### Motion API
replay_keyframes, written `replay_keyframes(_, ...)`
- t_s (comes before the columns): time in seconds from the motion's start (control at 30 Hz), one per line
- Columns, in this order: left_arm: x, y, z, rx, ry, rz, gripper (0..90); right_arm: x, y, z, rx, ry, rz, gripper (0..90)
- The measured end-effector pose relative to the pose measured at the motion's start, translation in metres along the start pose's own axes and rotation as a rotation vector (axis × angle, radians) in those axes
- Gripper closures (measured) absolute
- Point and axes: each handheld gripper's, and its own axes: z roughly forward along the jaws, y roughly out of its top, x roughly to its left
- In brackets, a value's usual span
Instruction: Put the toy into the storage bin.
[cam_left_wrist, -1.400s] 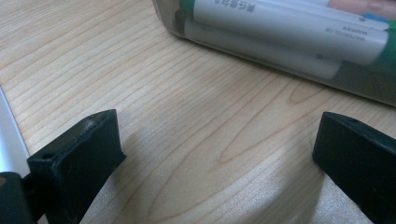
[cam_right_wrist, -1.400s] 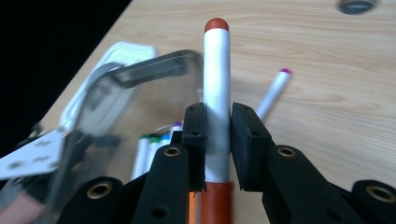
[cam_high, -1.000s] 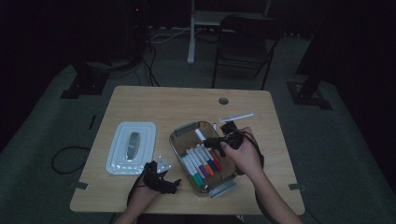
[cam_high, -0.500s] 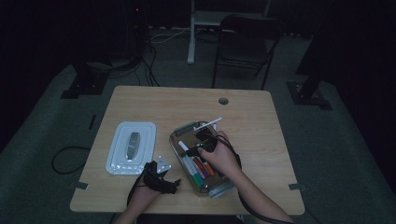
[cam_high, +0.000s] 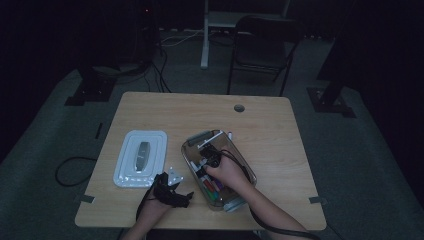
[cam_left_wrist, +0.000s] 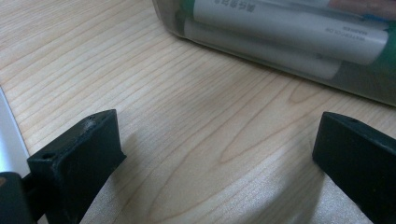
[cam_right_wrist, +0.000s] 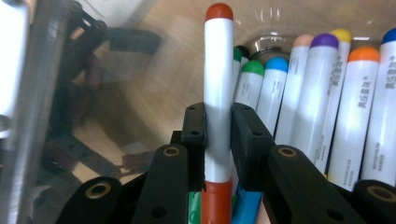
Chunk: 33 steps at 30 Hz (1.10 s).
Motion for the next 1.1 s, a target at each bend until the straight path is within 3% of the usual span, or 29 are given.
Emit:
replay_keyframes(0.13,0.000,0.000,0.000,0.000,0.000,0.001,1.9,-0.001,-0.002,0.003,0.026,0.012,-0.003,72.0)
replay_keyframes(0.23,0.000,0.000,0.000,0.000,0.000,0.000,1.9,-0.001,-0.004,-0.006,-0.004,0.024,-0.014,71.1)
replay_keyframes(0.33,0.000,0.000,0.000,0.001,0.000,0.001,1.9,-0.003,-0.007,-0.029,-0.092,0.068,-0.016,66.4)
replay_keyframes(0.47,0.000,0.000,0.000,0.001,0.000,0.001,1.9,-0.010,-0.015,-0.069,-0.253,0.093,-0.029,60.9)
replay_keyframes(0.67,0.000,0.000,0.000,0.001,0.000,0.001,1.9,-0.035,-0.030,-0.119,-0.434,0.040,-0.009,60.4)
replay_keyframes(0.77,0.000,0.000,0.000,0.001,0.000,0.001,1.9,-0.053,-0.035,-0.132,-0.481,0.002,0.022,59.7)
replay_keyframes(0.93,0.000,0.000,0.000,0.000,0.000,0.000,1.9,-0.089,-0.041,-0.132,-0.494,-0.063,0.102,57.8)
replay_keyframes(1.1,0.000,0.000,0.000,0.000,-0.001,0.000,1.9,-0.123,-0.036,-0.106,-0.515,-0.132,0.139,52.0)
